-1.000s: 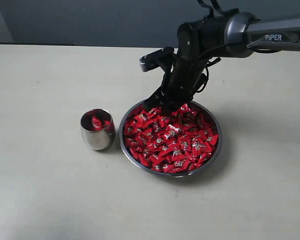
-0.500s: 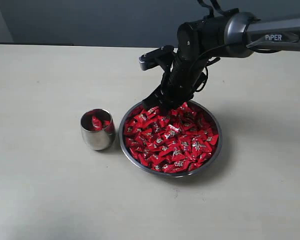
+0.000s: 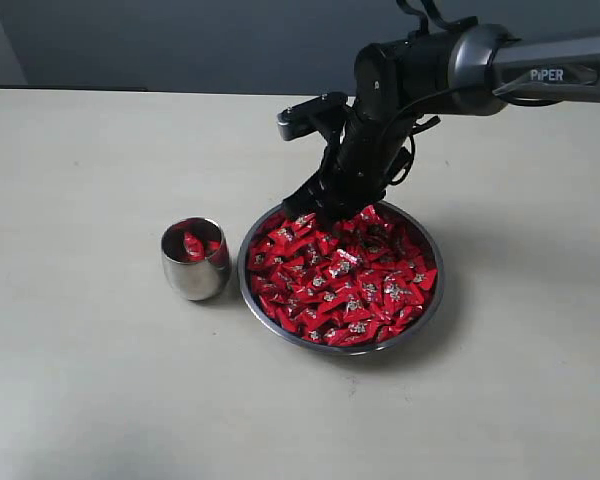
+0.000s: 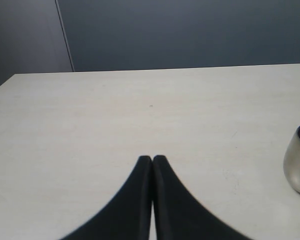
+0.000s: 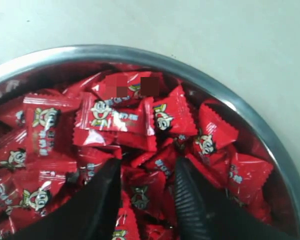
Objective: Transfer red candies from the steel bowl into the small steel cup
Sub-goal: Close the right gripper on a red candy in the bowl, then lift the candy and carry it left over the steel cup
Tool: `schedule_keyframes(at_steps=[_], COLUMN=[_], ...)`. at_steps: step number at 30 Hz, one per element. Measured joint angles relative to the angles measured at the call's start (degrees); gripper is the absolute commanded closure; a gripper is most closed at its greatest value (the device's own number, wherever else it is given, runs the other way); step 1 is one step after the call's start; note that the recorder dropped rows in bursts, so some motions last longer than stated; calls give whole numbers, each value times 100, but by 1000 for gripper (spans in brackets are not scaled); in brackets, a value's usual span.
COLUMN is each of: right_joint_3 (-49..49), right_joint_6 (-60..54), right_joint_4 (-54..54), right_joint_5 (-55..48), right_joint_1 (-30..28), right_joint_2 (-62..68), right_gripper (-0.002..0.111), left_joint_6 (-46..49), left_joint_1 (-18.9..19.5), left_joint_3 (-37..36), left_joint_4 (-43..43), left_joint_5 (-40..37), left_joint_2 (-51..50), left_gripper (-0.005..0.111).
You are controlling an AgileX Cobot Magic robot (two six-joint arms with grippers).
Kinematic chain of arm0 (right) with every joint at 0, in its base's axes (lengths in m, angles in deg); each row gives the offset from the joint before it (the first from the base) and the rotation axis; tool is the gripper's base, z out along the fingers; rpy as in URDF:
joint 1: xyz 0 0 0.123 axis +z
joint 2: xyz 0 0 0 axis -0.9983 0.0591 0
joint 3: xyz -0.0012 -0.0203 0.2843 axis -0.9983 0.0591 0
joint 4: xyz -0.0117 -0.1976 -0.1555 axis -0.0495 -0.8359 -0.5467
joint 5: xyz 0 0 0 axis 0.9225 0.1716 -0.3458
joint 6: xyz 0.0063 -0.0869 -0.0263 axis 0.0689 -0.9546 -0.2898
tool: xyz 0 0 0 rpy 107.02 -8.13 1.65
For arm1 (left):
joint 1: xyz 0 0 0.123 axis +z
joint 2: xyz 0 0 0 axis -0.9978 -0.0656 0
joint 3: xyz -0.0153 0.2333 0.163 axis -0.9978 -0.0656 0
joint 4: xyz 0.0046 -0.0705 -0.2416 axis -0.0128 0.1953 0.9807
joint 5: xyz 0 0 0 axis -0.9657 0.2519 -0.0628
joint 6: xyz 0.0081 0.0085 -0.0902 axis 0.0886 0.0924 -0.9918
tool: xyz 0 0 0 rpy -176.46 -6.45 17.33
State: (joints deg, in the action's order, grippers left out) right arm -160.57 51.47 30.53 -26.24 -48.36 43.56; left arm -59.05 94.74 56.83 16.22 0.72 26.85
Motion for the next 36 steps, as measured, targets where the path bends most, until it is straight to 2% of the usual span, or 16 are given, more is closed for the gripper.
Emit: schedule_keyframes(at_steps=[12, 19, 21, 36], right_joint_3=[0, 0, -24, -37], right_joint_6=[0, 0, 0, -12], right_joint_4=[0, 0, 12, -83], right_joint_5=[-66, -66, -55, -86], right_joint_1=[0, 0, 0, 0], right_joint_2=[195, 195, 195, 43], right_gripper=[75, 104, 109, 109], left_joint_6=[0, 0, 0, 0], left_joint_1=[0, 0, 0, 0], left_joint_3=[0, 0, 0, 0], left_joint_4=[0, 0, 0, 0], left_joint_5=[0, 0, 0, 0], left_joint_2=[0, 0, 0, 0], left_gripper=[106, 106, 106, 106])
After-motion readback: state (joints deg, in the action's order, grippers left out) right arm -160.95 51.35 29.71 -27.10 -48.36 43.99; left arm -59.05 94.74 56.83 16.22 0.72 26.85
